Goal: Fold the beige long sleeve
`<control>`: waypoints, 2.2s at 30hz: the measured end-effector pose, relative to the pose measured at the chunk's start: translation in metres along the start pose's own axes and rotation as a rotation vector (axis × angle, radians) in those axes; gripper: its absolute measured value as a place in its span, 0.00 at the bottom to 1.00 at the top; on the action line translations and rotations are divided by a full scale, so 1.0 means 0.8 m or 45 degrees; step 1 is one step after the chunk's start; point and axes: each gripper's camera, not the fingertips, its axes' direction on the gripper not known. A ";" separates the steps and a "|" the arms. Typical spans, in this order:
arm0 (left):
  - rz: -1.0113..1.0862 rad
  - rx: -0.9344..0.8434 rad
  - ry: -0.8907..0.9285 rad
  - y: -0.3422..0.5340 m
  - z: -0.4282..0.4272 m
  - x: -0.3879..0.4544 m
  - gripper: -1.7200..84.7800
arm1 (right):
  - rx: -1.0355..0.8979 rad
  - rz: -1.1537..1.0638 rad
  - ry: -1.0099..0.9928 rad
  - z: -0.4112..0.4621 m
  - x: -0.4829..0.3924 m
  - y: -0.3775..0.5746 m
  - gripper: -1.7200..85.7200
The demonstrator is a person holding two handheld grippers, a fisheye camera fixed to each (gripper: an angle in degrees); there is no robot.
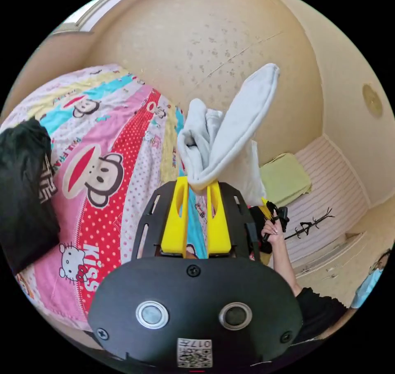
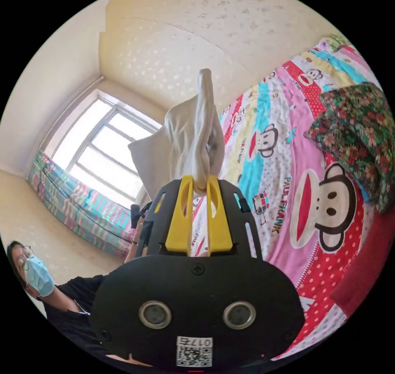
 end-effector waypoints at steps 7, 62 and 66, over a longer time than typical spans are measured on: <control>-0.493 -0.140 0.425 0.107 0.013 -0.188 0.02 | -0.137 0.211 0.126 0.021 0.131 0.057 0.09; 0.407 0.012 0.027 0.344 -0.120 0.011 0.10 | -0.225 -0.395 -0.003 -0.120 0.031 0.216 0.13; 0.751 -0.093 -0.359 0.297 0.003 0.083 0.10 | -0.286 -0.522 0.050 -0.022 0.000 0.158 0.15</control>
